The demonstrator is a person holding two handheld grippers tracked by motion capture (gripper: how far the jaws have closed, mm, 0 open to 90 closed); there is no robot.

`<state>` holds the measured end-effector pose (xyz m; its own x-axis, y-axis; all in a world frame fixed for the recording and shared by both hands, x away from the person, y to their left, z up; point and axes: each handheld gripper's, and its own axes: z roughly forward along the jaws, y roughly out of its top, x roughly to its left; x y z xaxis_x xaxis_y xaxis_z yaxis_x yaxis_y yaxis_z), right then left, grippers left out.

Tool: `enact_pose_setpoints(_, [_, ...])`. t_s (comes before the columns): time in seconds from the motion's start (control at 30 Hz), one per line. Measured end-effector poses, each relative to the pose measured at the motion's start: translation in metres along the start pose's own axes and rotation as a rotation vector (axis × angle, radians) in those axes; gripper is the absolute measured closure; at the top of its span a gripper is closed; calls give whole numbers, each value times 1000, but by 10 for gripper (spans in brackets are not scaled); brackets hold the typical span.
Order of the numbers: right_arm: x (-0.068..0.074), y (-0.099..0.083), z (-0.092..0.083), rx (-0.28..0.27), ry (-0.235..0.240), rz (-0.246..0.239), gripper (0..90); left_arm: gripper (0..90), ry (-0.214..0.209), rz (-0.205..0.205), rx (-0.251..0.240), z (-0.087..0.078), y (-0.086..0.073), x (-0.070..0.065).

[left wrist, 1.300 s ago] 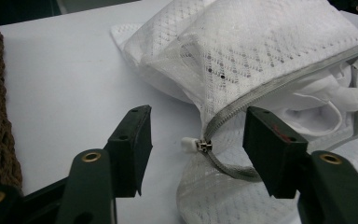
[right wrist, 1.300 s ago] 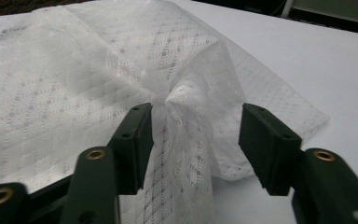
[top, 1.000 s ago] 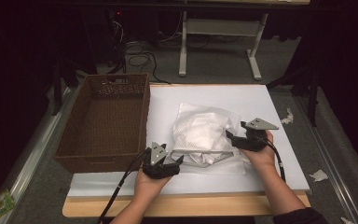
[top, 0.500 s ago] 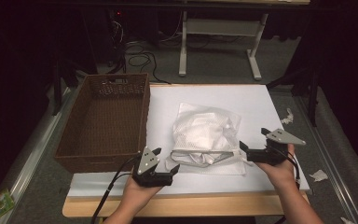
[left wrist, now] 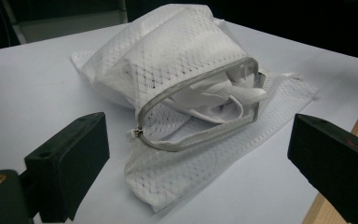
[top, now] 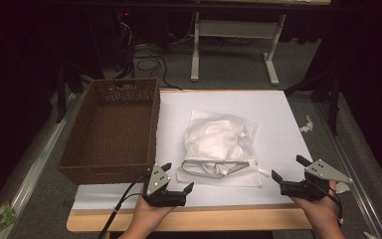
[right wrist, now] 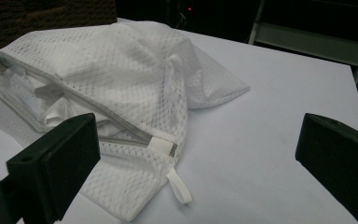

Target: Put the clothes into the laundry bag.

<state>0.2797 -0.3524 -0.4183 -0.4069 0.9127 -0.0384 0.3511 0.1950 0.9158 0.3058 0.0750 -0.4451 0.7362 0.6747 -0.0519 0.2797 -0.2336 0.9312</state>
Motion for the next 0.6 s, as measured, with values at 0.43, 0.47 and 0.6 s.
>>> enact_pose_setpoints(0.43, [-7,-2,1,-13,11,26,4,60,16,-1,13,1,-1,2])
enact_pose_setpoints(0.47, [-7,-2,2,-11,12,25,4,60,17,-3,13,0,-1,2])
enact_pose_setpoints(0.6, [-6,-2,4,-5,18,26,4,60,19,-5,15,-1,-1,3])
